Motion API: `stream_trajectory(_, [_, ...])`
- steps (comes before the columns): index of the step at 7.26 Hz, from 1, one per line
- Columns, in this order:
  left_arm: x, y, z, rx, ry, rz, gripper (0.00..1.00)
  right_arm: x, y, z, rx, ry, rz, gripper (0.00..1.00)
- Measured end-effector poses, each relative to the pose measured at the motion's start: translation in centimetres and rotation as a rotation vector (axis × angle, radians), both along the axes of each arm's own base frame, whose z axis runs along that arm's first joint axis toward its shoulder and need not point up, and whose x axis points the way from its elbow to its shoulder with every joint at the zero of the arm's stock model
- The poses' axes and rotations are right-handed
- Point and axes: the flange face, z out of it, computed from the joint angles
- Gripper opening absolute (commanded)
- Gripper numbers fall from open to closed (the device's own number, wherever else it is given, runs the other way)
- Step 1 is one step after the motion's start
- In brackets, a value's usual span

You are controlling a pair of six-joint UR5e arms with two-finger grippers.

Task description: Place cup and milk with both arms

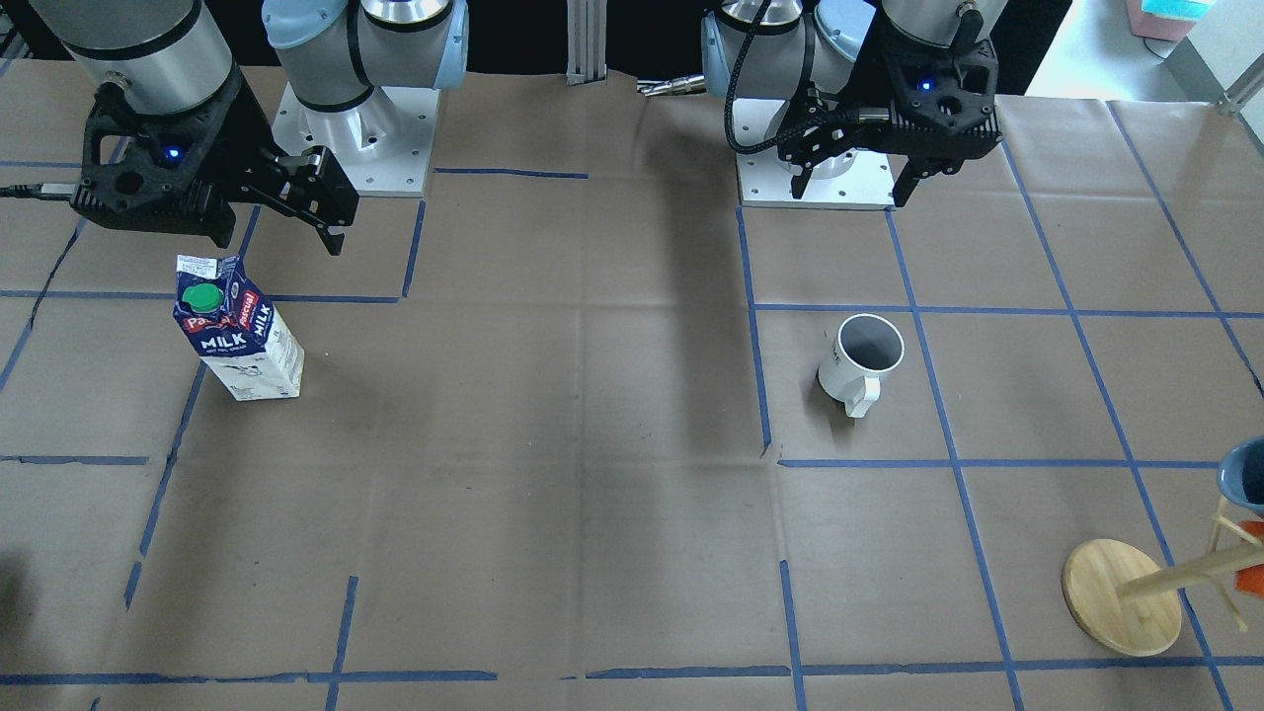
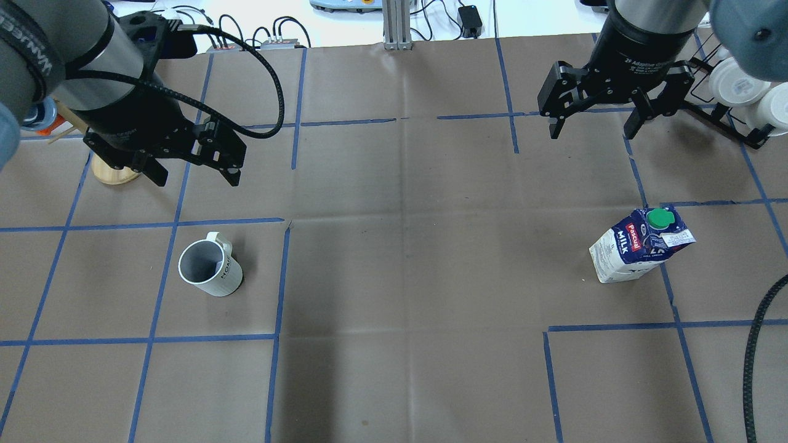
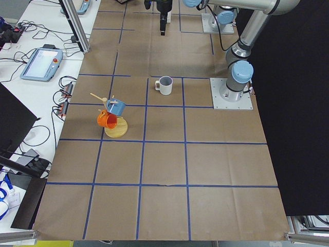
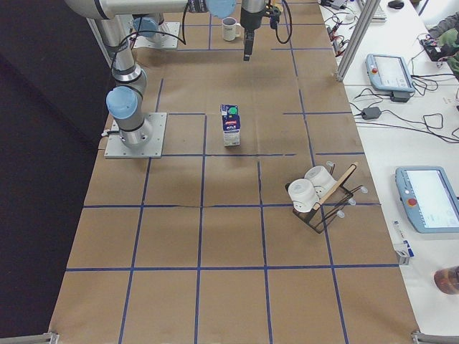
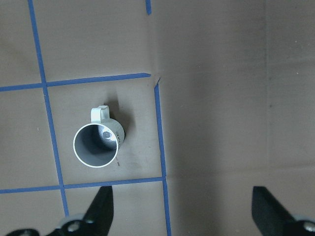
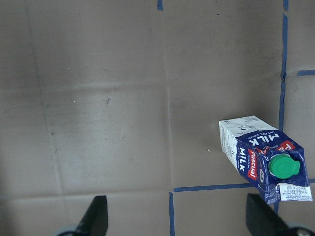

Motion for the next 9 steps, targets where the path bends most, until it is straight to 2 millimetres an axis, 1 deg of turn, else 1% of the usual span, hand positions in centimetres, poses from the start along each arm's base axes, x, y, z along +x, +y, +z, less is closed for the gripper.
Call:
stream_trajectory(1, [0.7,0.5,-0.3,0.003,0.001,0.016,1.00,0.0,0.0,-0.1,0.001,0.000,0.003,1.00])
stream_trajectory(3, [2.1,0.9,-0.6,0.011,0.000,0.017,1.00,0.0,0.0,-0.2,0.003,0.003,0.005,1.00])
stream_trajectory(4, [3.4,0.9,-0.8,0.018,-0.002,-0.019,1.00,-0.1,0.0,-0.2,0.004,0.004,0.005,1.00])
stream_trajectory(5, [5.8,0.6,-1.5,0.033,0.000,-0.061,1.00,-0.1,-0.1,-0.3,0.005,0.004,0.005,1.00])
stream_trajectory(6, [8.9,0.7,-2.7,0.057,0.012,-0.086,1.00,-0.1,-0.1,-0.3,0.005,0.003,0.005,1.00])
stream_trajectory(7, [12.0,1.2,-4.0,0.078,0.028,-0.077,1.00,-0.1,-0.1,-0.3,0.005,0.003,0.005,1.00])
stream_trajectory(9, [17.1,2.0,-5.6,0.108,0.046,-0.008,1.00,-0.1,0.0,-0.2,0.005,0.003,0.005,1.00])
